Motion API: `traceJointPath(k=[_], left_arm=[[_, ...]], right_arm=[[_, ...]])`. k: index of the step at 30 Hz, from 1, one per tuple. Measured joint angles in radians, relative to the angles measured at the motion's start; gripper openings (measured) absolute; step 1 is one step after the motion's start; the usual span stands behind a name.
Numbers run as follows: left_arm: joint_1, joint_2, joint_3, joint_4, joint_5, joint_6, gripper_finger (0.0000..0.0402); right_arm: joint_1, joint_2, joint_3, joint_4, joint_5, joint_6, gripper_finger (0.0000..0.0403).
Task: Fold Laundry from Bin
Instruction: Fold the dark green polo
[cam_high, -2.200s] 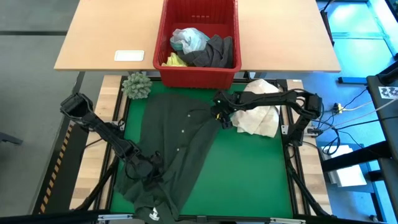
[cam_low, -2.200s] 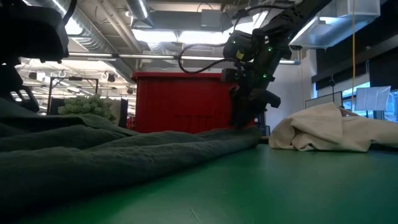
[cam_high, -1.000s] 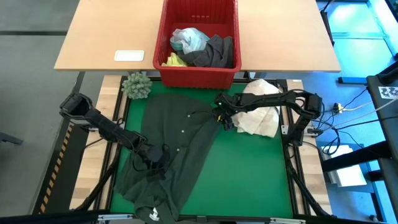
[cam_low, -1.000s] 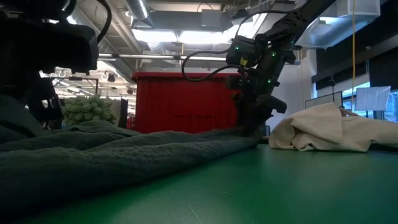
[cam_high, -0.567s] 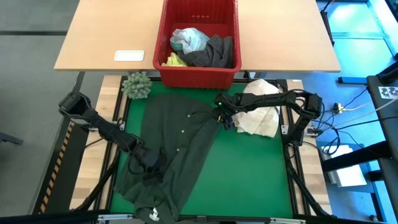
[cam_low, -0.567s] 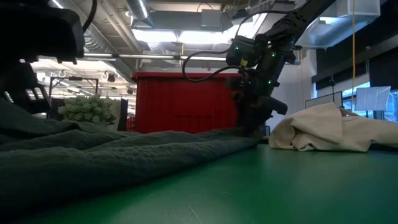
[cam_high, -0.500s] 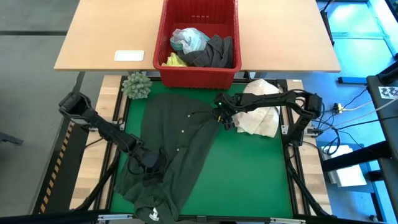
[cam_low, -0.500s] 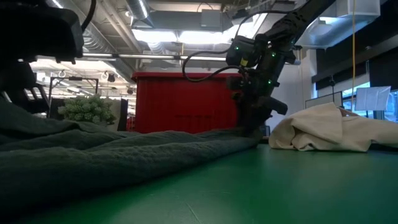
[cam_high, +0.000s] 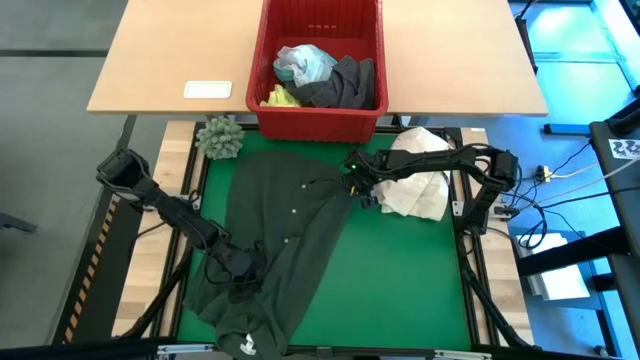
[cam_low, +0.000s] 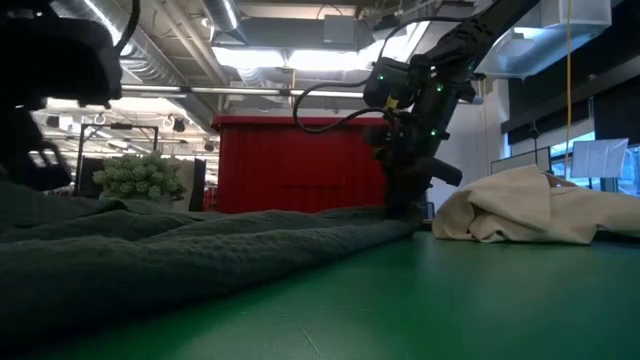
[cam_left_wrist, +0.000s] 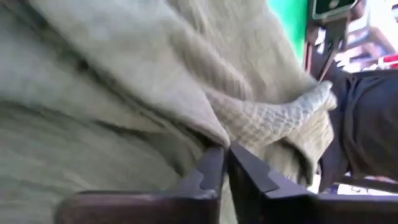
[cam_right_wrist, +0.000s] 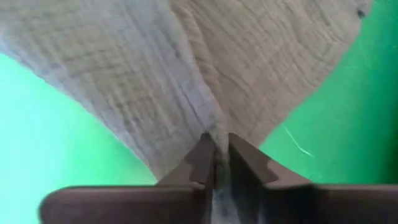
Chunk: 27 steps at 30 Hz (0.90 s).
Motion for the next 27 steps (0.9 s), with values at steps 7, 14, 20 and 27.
traceJointPath(k=[7,14,20,27], left_arm=[[-0.047,-0.024,0.071,-0.021,-0.028,0.006,0.0002],[-0.107,-0.024,0.222,-0.264,-0.087,-0.004,0.0001],[-0.171,-0.024,0.275,-0.345,-0.137,-0.084,0.0],[-0.231,-0.024,0.274,-0.369,-0.15,-0.188,0.0]], right_arm=[[0.001,0.0,0.0,0.033,0.053,-0.001,0.0011],[0.001,0.0,0.006,0.113,0.036,-0.001,0.0007],[0.015,0.0,0.025,0.162,0.01,-0.002,0.0003],[0.047,0.0,0.031,0.257,0.002,-0.031,0.0004]])
